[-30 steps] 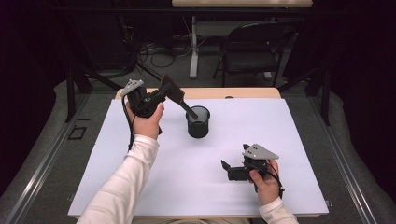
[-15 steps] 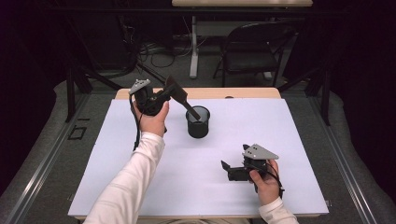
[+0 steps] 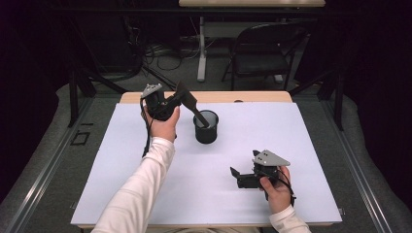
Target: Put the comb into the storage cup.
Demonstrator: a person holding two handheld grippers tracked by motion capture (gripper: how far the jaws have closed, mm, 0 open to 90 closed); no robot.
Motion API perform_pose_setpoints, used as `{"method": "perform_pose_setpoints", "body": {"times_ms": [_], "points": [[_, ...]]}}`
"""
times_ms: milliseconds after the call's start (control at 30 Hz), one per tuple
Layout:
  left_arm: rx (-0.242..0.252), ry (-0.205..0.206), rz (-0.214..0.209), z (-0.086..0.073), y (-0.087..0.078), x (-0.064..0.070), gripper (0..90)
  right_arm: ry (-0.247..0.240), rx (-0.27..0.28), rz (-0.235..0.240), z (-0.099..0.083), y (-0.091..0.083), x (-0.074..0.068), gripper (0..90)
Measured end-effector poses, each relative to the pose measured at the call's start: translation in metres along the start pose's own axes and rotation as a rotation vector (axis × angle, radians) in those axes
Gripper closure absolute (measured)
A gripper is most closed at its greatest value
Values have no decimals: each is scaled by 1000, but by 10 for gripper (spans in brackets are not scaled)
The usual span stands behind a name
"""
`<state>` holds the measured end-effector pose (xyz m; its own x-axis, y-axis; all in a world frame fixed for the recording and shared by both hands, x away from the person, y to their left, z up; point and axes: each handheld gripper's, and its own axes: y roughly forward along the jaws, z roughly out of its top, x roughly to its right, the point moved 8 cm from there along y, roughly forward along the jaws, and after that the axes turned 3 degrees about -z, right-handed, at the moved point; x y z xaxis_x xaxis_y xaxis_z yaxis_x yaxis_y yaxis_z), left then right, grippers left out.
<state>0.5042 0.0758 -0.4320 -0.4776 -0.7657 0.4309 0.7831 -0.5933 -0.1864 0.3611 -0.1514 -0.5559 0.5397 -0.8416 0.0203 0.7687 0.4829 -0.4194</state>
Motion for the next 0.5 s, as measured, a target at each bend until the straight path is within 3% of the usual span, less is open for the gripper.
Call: {"method": "perform_pose_setpoints", "body": {"times_ms": [500], "points": [[-26, 1, 14, -9, 10, -2, 841, -1, -3, 2, 0, 0, 0, 0]]}}
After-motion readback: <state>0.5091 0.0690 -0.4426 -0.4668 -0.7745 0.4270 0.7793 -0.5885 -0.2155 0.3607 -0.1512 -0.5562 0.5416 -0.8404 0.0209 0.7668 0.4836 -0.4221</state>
